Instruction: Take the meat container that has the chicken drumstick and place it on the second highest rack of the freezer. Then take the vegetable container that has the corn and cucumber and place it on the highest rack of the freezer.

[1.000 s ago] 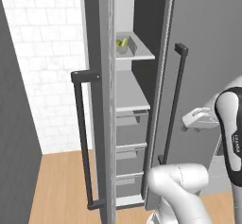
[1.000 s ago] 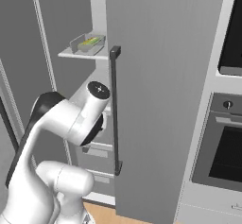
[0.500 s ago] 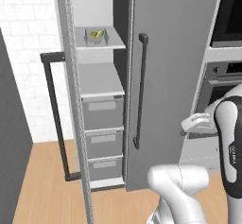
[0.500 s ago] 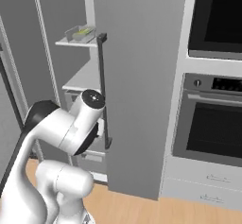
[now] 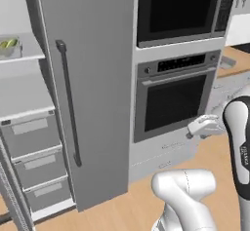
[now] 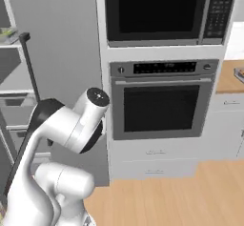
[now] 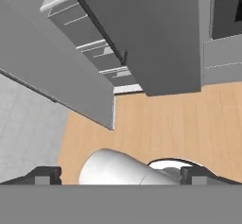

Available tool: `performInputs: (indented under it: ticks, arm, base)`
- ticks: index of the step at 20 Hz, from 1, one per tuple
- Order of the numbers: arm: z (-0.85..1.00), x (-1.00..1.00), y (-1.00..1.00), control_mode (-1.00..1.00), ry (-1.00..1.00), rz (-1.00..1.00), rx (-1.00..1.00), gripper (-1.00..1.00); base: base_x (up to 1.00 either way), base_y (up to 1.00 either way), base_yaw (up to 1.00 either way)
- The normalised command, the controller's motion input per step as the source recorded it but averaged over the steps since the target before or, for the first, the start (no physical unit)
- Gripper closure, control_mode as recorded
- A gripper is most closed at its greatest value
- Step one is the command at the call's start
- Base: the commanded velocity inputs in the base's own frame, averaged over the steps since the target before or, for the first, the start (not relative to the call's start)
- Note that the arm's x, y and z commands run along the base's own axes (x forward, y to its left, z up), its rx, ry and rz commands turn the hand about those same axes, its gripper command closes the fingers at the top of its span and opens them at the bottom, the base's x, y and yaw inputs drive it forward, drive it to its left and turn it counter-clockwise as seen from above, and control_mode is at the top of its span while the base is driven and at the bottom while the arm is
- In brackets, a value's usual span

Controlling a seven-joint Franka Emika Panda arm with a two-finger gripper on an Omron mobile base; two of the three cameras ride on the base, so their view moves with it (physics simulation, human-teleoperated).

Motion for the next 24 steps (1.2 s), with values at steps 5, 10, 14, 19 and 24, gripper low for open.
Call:
performInputs:
  ticks: [5, 10, 14, 19, 24]
  arm:
    - [0.00, 0.00, 0.00, 1.00, 0.00, 0.00, 0.00, -1.00]
    - [0.00, 0.00, 0.00, 1.00, 0.00, 0.00, 0.00, -1.00]
    - [0.00, 0.00, 0.00, 1.00, 0.00, 0.00, 0.00, -1.00]
    - [0.00, 0.00, 0.00, 1.00, 0.00, 0.00, 0.00, -1.00]
    - [0.00, 0.00, 0.00, 1.00, 0.00, 0.00, 0.00, -1.00]
  base:
    - [0.29, 0.00, -0.84]
    - [0.22, 0.00, -0.77]
    - [0.05, 0.01, -0.72]
    - [-0.01, 0.13, -0.55]
    - [0.02, 0.19, -0.46]
